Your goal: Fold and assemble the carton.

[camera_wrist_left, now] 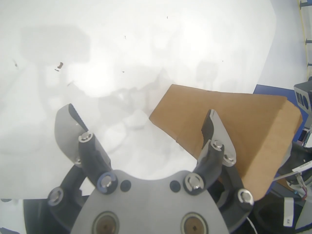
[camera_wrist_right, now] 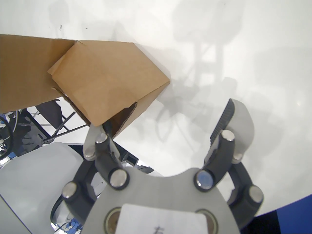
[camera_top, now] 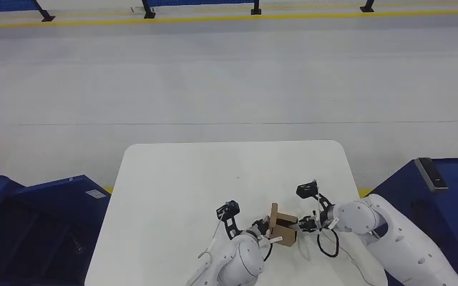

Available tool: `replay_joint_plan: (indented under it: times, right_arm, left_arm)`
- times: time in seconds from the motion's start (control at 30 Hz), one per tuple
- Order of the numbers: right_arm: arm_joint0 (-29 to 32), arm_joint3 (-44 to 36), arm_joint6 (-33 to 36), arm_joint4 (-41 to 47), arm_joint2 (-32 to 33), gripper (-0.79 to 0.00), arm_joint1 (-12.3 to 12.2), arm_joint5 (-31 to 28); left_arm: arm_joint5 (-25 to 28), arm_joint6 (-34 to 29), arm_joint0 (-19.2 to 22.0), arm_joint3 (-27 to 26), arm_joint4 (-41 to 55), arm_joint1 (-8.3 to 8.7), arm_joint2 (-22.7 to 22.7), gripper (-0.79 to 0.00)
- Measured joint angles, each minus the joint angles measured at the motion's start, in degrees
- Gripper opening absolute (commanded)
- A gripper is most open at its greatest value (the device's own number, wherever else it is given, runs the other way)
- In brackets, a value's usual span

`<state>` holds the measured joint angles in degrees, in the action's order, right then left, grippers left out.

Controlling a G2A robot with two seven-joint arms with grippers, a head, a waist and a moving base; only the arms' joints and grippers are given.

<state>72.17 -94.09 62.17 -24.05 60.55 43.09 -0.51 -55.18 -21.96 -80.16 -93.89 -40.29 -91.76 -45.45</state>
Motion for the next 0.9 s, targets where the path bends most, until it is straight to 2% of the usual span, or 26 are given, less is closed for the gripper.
replay_joint_plan:
  times: [0.4, 0.57, 0.7, 0.9]
  right_arm:
    - [7.14, -3.47, 4.62, 2.27, 9.61, 0.000, -2.51, -3.65]
    - [9.95, -3.63, 4.80, 2.25, 12.48, 0.000, -3.04, -0.42]
    - [9.66, -2.95, 4.01, -0.48, 10.61, 0.000, -2.60, 4.07]
    - [4.48, 1.42, 1.82, -1.19, 4.83, 0.000, -0.68, 8.50]
  left_arm:
    - [0.91, 0.35, -1.57, -3.48, -0.05, 0.72, -2.97, 0.000]
    - [3.01, 0.19, -2.06, -4.36, 0.41, 0.90, -3.20, 0.000]
    - [4.99, -0.63, -2.06, -4.48, 0.23, 1.11, -3.11, 0.000]
    - [6.87, -2.40, -1.90, -4.35, -0.01, 1.36, -2.59, 0.000]
